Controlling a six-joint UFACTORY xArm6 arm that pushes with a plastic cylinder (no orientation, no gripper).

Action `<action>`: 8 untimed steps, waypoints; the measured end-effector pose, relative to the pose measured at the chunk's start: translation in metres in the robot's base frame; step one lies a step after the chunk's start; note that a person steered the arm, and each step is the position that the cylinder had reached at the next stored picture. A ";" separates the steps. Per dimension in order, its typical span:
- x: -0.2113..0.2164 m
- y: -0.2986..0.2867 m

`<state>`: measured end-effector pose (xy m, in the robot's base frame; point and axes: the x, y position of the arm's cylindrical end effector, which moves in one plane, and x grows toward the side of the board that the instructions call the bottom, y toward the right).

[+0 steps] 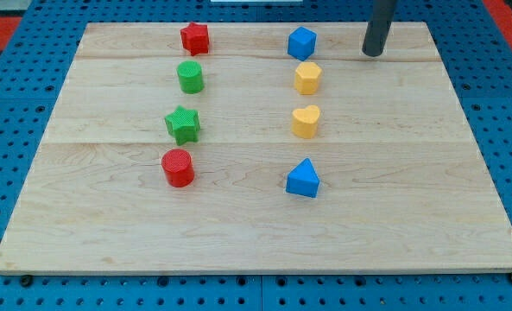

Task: Move your arm towards top center

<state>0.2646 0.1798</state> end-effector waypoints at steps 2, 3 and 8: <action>0.002 -0.005; 0.002 -0.005; -0.072 -0.086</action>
<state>0.1931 0.0939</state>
